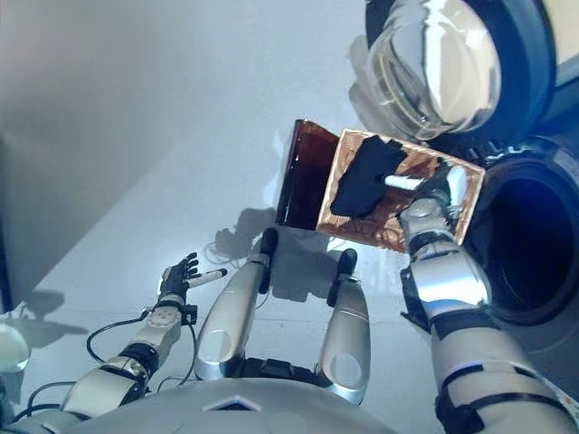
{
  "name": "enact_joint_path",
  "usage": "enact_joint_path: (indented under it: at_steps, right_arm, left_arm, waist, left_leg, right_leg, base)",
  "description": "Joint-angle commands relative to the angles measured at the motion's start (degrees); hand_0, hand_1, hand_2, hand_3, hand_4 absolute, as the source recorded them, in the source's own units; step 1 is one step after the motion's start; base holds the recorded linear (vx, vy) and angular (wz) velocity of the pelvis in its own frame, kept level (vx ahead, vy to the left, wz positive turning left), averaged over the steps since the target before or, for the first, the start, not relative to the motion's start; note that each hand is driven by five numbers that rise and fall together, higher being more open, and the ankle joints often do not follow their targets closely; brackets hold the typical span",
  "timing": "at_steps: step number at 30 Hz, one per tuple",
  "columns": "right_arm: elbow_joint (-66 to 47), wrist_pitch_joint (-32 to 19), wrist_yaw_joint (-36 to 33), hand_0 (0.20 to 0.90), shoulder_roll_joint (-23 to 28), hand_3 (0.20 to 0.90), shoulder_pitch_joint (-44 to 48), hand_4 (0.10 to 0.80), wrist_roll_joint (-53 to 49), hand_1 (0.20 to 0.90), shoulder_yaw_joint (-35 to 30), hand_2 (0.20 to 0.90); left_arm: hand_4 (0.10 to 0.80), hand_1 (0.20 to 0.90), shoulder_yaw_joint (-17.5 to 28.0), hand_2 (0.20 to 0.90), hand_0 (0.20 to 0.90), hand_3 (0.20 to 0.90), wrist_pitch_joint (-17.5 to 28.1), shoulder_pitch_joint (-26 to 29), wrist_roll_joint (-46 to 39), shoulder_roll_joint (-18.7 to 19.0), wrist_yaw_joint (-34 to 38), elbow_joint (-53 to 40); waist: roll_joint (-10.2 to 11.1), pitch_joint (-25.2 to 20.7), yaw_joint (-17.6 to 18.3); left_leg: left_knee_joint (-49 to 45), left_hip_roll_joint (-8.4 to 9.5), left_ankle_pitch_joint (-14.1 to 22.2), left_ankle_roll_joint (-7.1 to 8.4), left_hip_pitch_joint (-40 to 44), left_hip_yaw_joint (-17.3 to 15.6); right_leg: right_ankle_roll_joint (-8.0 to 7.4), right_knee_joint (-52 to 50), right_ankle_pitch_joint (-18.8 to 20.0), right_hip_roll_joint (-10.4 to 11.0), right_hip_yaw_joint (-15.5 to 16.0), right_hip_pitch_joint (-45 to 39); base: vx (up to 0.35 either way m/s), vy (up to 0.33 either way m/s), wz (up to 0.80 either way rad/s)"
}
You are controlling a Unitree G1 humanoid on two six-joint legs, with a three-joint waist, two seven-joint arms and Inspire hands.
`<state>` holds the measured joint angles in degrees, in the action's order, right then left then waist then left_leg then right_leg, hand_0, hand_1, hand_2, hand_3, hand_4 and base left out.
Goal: Pick up the clothes and place them into the washing machine
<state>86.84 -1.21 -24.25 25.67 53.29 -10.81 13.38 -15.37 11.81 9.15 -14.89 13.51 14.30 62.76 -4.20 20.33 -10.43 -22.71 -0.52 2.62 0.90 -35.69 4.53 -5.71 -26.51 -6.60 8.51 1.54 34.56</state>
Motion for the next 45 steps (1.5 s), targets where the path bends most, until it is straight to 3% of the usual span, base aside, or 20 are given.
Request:
enact_joint_path:
  at_steps: [1, 7, 13, 14, 17, 24, 25, 27, 31, 35, 45]
  right_arm:
    - [-0.37, -1.28, -3.68, 0.900, 4.16, 0.900, 0.80, 0.800, -1.35, 0.900, 0.45, 0.900]
    - [1.73, -1.00, -3.01, 0.900, 7.08, 0.900, 0.63, 0.800, -2.11, 0.900, -0.97, 0.900]
    - [2.15, -1.09, -3.39, 0.900, 6.74, 0.900, 0.15, 0.800, -3.89, 0.900, -2.22, 0.900]
    - [2.18, -1.13, -3.35, 0.900, 6.46, 0.900, -0.14, 0.800, -4.18, 0.900, -2.52, 0.900]
    - [2.28, -1.12, -3.68, 0.900, 5.86, 0.900, -0.42, 0.800, -4.34, 0.900, -2.72, 0.900]
    - [4.09, -0.02, -4.46, 0.900, 7.43, 0.900, 0.82, 0.800, -4.96, 0.900, -2.85, 0.900]
    - [3.66, 0.62, -5.06, 0.900, 9.10, 0.900, 0.68, 0.800, -5.33, 0.900, -2.25, 0.900]
    - [2.96, 0.43, -4.75, 0.900, 10.43, 0.900, 0.74, 0.800, -4.52, 0.900, -1.51, 0.900]
    - [-2.57, -1.72, -6.43, 0.900, 1.03, 0.900, -13.73, 0.800, -2.53, 0.900, -2.76, 0.900]
    - [-5.65, -3.11, -6.01, 0.900, -3.41, 0.900, -21.95, 0.800, -1.58, 0.900, -2.76, 0.900]
    - [-8.57, -4.73, -4.39, 0.900, -6.48, 0.900, -30.17, 0.800, -0.23, 0.900, -2.56, 0.900]
  left_arm:
    - [0.800, 0.900, -3.27, 0.900, 0.900, 0.900, 2.26, -1.10, -1.79, 1.95, 2.59, -1.94]
    - [0.800, 0.900, -4.76, 0.900, 0.900, 0.900, 3.33, -1.21, -1.64, 2.33, 2.62, -6.08]
    - [0.800, 0.900, -4.99, 0.900, 0.900, 0.900, 3.70, -1.47, -1.21, 2.52, 2.83, -5.84]
    - [0.800, 0.900, -4.99, 0.900, 0.900, 0.900, 3.58, -1.47, -1.16, 2.53, 2.80, -5.52]
    - [0.800, 0.900, -4.95, 0.900, 0.900, 0.900, 3.69, -1.18, -1.13, 2.59, 3.09, -5.06]
    - [0.800, 0.900, -4.72, 0.900, 0.900, 0.900, 4.10, -0.03, -2.16, 3.14, 3.95, -6.15]
    - [0.800, 0.900, -4.57, 0.900, 0.900, 0.900, 4.17, 0.04, -2.62, 3.34, 3.98, -6.39]
    - [0.800, 0.900, -3.99, 0.900, 0.900, 0.900, 4.13, 0.29, -2.75, 3.64, 4.07, -6.13]
    - [0.800, 0.900, -0.57, 0.900, 0.900, 0.900, 3.21, 2.97, -3.70, 2.13, 6.56, -3.13]
    - [0.800, 0.900, 1.01, 0.900, 0.900, 0.900, 3.60, 3.77, -4.42, 1.03, 8.08, -2.33]
    - [0.800, 0.900, 3.21, 0.900, 0.900, 0.900, 4.87, 2.00, -5.39, 1.53, 7.88, -3.35]
  waist:
    - [-1.18, -3.13, -1.19]
    - [-2.44, -2.42, -3.88]
    - [-1.81, -2.47, -5.09]
    - [-1.59, -2.65, -5.22]
    - [-1.28, -2.76, -5.51]
    - [-1.31, -3.04, -7.01]
    - [-1.46, -2.66, -6.89]
    - [-1.15, -2.50, -6.29]
    - [-1.00, -0.63, -2.49]
    - [-0.83, 0.05, -0.07]
    - [0.36, -0.46, 2.75]
  left_leg:
    - [-4.17, 0.81, 3.24, 2.07, -1.99, 0.25]
    - [-5.30, 2.33, 3.53, 1.38, -4.81, 1.62]
    - [-5.91, 3.40, 3.93, 0.95, -5.82, 2.51]
    - [-6.69, 3.44, 6.18, 0.97, -5.28, 2.76]
    - [-6.97, 3.85, 6.36, 0.87, -5.88, 2.79]
    - [-4.68, 4.79, 4.88, 1.05, -8.14, 3.97]
    - [-3.88, 5.05, 2.39, 1.12, -9.29, 3.93]
    - [-3.56, 5.02, 2.11, 1.16, -9.54, 3.83]
    - [-3.70, 5.05, 1.49, 1.21, -11.25, 2.94]
    - [-4.10, 5.04, 1.38, 1.27, -12.28, 2.64]
    - [-3.49, 4.93, 0.93, 1.33, -11.97, 2.08]
  right_leg:
    - [-1.44, 1.54, 1.75, -0.06, -0.51, -1.00]
    - [-1.54, 0.83, 1.13, 1.24, 1.01, 0.11]
    - [-1.31, 0.90, 0.67, 1.53, 1.59, -0.13]
    - [-1.46, 0.33, -1.14, 1.47, 1.48, -0.75]
    - [-1.43, 0.58, -1.03, 1.41, 1.64, -0.61]
    - [-1.53, 2.05, -0.36, 2.08, 2.84, 0.75]
    - [-1.14, 2.47, 1.49, 2.25, 3.24, 1.96]
    - [-1.01, 2.43, 1.64, 2.10, 3.10, 2.53]
    - [-0.89, 1.65, 2.57, 1.81, 1.89, 5.25]
    - [-0.92, 1.08, 2.83, 1.80, 1.40, 6.60]
    - [-1.02, 1.30, 3.54, 1.60, 0.70, 6.99]
  base:
    - [0.002, 0.033, 0.04]
    - [0.021, 0.008, 0.17]
    - [0.067, -0.006, 0.15]
    - [0.152, -0.014, 0.14]
    - [0.051, -0.010, 0.18]
    - [-0.018, -0.011, 0.13]
    - [-0.119, 0.037, 0.11]
    - [-0.079, 0.054, 0.07]
    - [-0.046, 0.078, 0.05]
    - [-0.032, 0.036, -0.11]
    - [-0.021, 0.012, -0.07]
